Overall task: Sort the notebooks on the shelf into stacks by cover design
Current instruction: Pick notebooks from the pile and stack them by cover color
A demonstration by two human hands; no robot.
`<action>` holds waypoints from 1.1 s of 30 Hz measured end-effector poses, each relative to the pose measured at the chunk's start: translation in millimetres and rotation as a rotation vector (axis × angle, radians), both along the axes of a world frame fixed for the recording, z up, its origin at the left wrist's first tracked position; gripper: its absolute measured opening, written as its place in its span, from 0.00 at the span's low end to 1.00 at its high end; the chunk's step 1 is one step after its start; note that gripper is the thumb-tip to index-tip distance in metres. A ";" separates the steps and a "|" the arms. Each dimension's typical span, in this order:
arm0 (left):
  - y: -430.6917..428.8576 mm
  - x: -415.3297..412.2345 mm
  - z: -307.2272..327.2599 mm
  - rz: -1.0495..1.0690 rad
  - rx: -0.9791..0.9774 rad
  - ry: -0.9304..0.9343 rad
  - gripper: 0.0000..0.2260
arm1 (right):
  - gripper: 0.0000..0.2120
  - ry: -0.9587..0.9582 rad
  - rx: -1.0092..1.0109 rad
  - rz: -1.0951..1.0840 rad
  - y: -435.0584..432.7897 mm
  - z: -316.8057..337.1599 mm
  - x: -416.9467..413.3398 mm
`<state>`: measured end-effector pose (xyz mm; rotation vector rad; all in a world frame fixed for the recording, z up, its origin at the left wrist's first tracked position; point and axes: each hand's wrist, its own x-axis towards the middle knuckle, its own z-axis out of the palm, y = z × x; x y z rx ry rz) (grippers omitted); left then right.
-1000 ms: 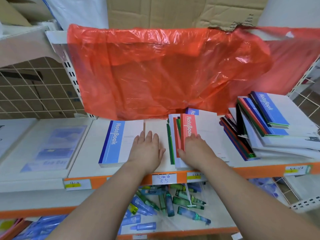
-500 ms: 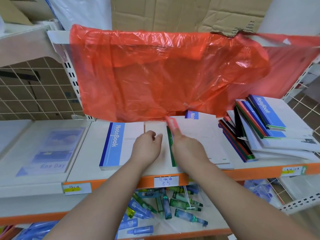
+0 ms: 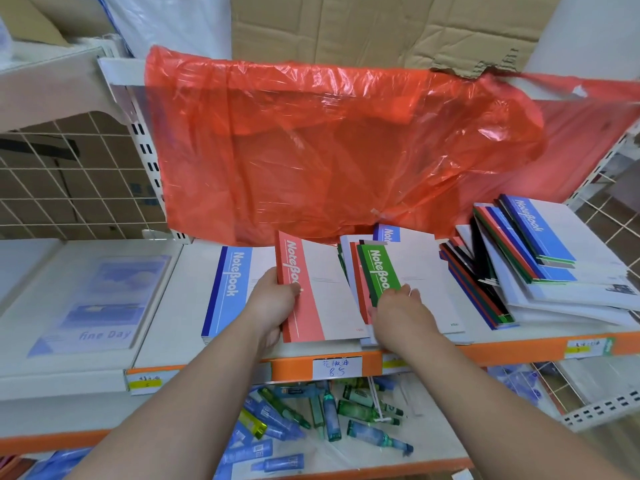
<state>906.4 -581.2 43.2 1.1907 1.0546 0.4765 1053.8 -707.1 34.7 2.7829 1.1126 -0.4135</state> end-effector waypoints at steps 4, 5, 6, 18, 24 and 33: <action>-1.4 -2.5 -0.3 -0.008 -0.006 0.004 0.15 | 0.25 -0.006 -0.021 0.012 3.6 5.7 -1.8; -1.6 -2.8 -0.7 -0.013 -0.007 0.008 0.15 | 0.25 -0.001 -0.023 0.011 4.0 5.8 -1.2; -2.4 -2.9 0.0 -0.017 -0.006 0.013 0.15 | 0.24 -0.004 -0.021 0.015 3.8 5.9 -1.0; -2.7 -4.5 -3.3 -0.017 -0.011 0.014 0.13 | 0.17 -0.179 0.139 0.162 3.1 26.7 -17.4; -3.2 -2.8 -4.6 0.012 -0.112 -0.124 0.18 | 0.16 -0.002 0.384 0.413 23.9 36.9 -78.8; 1.5 -9.9 -7.8 0.040 -0.034 -0.076 0.08 | 0.24 -0.061 0.092 0.001 17.3 15.3 -11.8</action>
